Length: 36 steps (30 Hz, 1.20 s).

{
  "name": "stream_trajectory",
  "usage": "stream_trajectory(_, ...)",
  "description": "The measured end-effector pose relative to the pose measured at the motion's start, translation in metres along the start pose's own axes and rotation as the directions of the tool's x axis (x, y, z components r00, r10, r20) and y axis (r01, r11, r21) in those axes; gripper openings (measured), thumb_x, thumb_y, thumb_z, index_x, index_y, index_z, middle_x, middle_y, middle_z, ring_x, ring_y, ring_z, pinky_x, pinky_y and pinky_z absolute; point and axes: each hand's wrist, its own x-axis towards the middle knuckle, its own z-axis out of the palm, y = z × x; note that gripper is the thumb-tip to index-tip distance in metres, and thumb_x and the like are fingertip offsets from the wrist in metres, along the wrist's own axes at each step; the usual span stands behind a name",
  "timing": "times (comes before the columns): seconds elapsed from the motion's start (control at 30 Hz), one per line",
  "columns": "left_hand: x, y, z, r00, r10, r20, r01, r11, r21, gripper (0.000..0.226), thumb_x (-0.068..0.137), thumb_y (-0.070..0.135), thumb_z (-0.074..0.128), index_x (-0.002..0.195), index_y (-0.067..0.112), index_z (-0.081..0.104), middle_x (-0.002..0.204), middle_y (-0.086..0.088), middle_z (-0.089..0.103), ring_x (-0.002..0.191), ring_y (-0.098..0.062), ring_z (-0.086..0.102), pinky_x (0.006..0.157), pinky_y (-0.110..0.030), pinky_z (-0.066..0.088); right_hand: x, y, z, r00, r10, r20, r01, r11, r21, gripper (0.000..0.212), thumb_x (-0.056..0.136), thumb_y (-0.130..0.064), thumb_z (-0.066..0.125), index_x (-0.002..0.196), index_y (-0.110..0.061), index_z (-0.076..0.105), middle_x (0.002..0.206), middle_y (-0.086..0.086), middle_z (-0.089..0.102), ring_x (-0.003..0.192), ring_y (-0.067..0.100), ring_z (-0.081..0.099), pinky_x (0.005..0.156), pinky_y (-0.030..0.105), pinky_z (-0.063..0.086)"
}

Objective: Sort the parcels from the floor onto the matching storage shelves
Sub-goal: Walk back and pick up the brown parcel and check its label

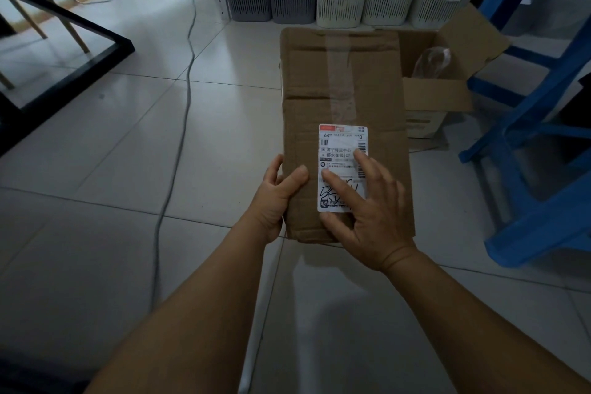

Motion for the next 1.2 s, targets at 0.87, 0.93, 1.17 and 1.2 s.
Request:
stream_trajectory(0.87, 0.005, -0.003, -0.003, 1.000, -0.003, 0.002, 0.003, 1.000, -0.010, 0.095, 0.077, 0.033, 0.075, 0.160, 0.023, 0.030, 0.137, -0.018, 0.067, 0.119, -0.039, 0.069, 0.093, -0.053, 0.060, -0.002, 0.009, -0.001, 0.999, 0.039, -0.001, -0.039, 0.999, -0.015, 0.056, 0.083, -0.056, 0.049, 0.133, -0.033, 0.056, 0.149, 0.012, 0.039, 0.133, 0.032, 0.031, 0.102, 0.045, 0.024)
stream_trajectory(0.93, 0.006, -0.003, -0.003, 1.000, -0.001, -0.002, 0.001, 1.000, -0.017, 0.098, 0.076, 0.034, 0.078, 0.161, 0.023, 0.030, 0.138, -0.018, 0.067, 0.120, -0.039, 0.069, 0.094, -0.054, 0.059, -0.003, 0.010, -0.002, 0.999, 0.050, -0.006, -0.050, 0.999, 0.002, 0.055, 0.083, -0.055, 0.048, 0.133, -0.033, 0.056, 0.148, 0.011, 0.039, 0.133, 0.032, 0.030, 0.102, 0.046, 0.023)
stream_trajectory(1.17, 0.007, -0.004, -0.006, 1.000, 0.007, 0.000, -0.007, 0.999, -0.037, 0.099, 0.075, 0.036, 0.080, 0.160, 0.022, 0.031, 0.137, -0.017, 0.068, 0.120, -0.039, 0.069, 0.097, -0.056, 0.057, -0.003, 0.015, -0.005, 0.995, 0.087, -0.040, -0.086, 0.996, 0.032, 0.051, 0.083, -0.052, 0.050, 0.128, -0.031, 0.060, 0.145, 0.012, 0.046, 0.131, 0.032, 0.033, 0.100, 0.046, 0.024)
stream_trajectory(1.2, 0.007, -0.004, -0.006, 1.000, 0.005, -0.001, -0.005, 0.999, -0.039, 0.105, 0.070, 0.039, 0.082, 0.160, 0.023, 0.031, 0.137, -0.017, 0.068, 0.121, -0.039, 0.069, 0.098, -0.058, 0.056, -0.003, 0.015, -0.005, 0.995, 0.087, -0.044, -0.085, 0.996, 0.032, 0.051, 0.083, -0.052, 0.050, 0.127, -0.031, 0.061, 0.144, 0.012, 0.046, 0.131, 0.031, 0.033, 0.100, 0.044, 0.024)
